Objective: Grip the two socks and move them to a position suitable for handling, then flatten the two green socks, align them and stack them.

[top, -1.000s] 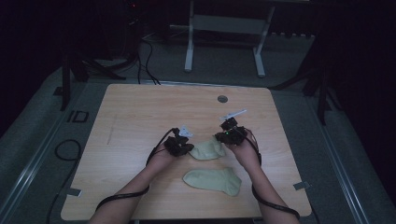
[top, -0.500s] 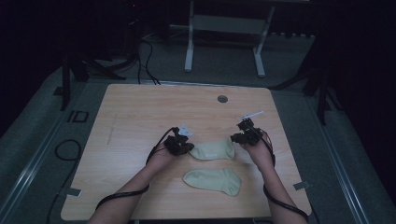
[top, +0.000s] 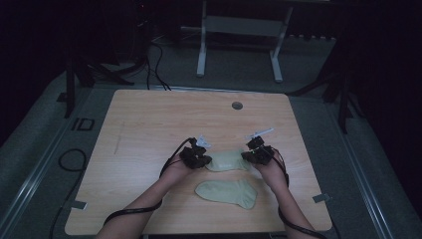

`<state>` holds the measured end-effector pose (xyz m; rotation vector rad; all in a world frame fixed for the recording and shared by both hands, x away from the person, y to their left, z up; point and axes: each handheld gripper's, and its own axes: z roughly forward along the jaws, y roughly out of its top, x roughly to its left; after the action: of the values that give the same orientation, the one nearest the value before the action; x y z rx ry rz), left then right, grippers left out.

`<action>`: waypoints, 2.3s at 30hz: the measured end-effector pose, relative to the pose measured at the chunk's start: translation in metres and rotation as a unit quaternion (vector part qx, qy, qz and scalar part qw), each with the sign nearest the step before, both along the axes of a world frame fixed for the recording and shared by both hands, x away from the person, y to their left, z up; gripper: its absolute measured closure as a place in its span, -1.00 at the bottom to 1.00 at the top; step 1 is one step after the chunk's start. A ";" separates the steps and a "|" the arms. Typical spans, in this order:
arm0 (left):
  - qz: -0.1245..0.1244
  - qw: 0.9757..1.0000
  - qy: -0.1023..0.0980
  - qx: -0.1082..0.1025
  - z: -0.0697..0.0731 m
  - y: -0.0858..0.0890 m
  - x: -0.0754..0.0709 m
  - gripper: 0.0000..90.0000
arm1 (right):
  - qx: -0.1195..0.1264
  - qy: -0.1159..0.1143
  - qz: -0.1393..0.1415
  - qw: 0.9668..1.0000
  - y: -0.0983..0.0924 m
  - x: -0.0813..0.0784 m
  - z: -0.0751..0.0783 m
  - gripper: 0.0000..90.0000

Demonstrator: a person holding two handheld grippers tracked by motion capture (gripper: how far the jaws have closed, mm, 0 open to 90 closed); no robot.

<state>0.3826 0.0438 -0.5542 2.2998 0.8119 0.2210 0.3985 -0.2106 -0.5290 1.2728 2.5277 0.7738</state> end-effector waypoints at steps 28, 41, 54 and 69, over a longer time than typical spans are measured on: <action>0.024 1.000 -0.012 0.003 -0.003 0.010 0.027 0.94 | -0.010 -0.002 -0.015 1.000 -0.002 0.011 -0.013 0.94; 0.019 0.999 0.000 -0.027 0.008 0.013 0.021 0.74 | 0.005 0.004 0.008 1.000 0.006 0.010 -0.005 0.47; 0.004 0.999 -0.008 -0.038 0.034 0.020 -0.004 0.42 | 0.012 -0.011 0.030 0.999 0.008 0.003 0.012 0.15; -0.011 0.999 0.013 -0.038 0.030 0.027 -0.044 0.42 | 0.027 -0.025 0.053 0.998 -0.004 -0.031 0.029 0.20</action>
<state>0.3384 0.0709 -0.5244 2.2441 0.7929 0.1486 0.3676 -0.2144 -0.4997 1.1276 2.5679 0.8895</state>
